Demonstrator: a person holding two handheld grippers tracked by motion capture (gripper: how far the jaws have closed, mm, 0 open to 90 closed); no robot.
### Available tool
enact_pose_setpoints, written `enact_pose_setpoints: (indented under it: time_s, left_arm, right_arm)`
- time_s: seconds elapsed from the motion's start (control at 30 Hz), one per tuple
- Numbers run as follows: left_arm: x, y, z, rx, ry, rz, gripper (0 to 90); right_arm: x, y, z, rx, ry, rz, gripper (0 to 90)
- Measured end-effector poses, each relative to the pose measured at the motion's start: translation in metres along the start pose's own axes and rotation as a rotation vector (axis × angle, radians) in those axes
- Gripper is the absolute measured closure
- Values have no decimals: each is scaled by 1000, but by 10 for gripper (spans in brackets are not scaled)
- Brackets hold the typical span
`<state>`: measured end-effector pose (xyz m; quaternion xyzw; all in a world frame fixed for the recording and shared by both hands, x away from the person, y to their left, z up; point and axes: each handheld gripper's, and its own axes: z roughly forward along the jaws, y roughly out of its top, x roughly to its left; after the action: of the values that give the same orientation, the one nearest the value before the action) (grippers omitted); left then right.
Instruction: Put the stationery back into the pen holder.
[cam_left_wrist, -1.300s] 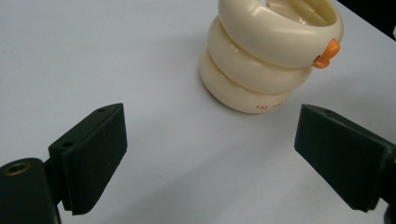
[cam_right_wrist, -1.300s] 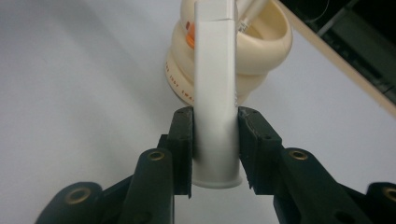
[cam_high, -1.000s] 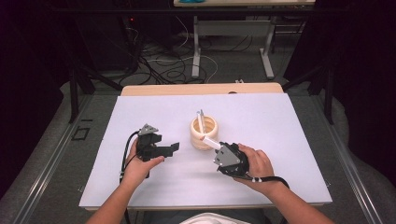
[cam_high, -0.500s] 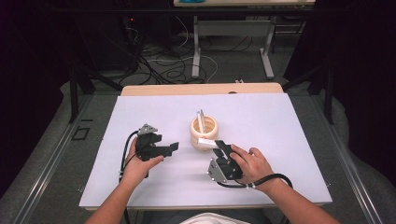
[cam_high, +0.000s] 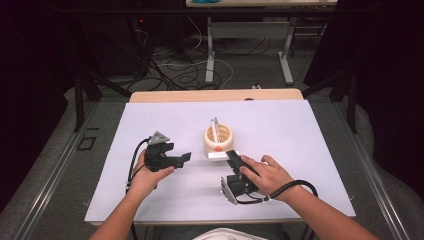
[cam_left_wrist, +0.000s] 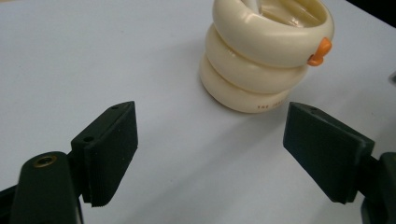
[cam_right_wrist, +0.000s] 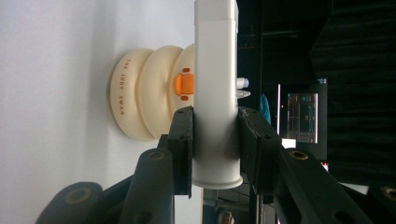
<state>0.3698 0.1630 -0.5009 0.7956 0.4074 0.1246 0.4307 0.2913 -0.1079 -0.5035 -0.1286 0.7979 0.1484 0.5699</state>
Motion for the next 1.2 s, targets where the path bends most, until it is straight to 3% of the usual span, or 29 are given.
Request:
enact_pose_setpoints:
  time_s: [0.07, 0.1, 0.2, 0.23, 0.33, 0.43, 0.53, 0.67, 0.83, 0.93, 1.2]
  left_arm:
    - [-2, 2, -1, 12, -16, 30, 203]
    - [-4, 2, -1, 14, -23, 35, 208]
    - [-8, 4, 0, 16, -39, 61, 226]
    - [-9, 4, -1, 26, -41, 77, 231]
    - [-12, 6, -1, 44, -54, 110, 244]
    - [-16, 7, -3, 54, -55, 134, 276]
    - [-21, 7, -3, 68, -50, 185, 319]
    - [-27, 7, 0, 92, -65, 213, 334]
    - [-33, 9, 1, 110, -91, 241, 339]
    - [-35, 10, 1, 113, -117, 260, 346]
    - [-46, 11, 3, 152, -158, 341, 353]
  right_arm:
    - [2, 2, 0, -2, 8, -45, 674]
    - [6, 3, 0, -4, 3, -30, 674]
    - [8, 6, 1, -5, 36, -82, 674]
    - [11, 6, 1, -16, 23, -93, 674]
    - [12, 8, 1, -2, 63, -137, 674]
    - [15, 8, 0, -7, 67, -180, 674]
    - [17, 9, -1, -9, 84, -220, 674]
    - [19, 10, -2, -12, 81, -279, 674]
    - [22, 12, -1, -10, 82, -324, 674]
    - [25, 14, -1, -22, 80, -327, 674]
    - [27, 15, 1, -29, 84, -382, 674]
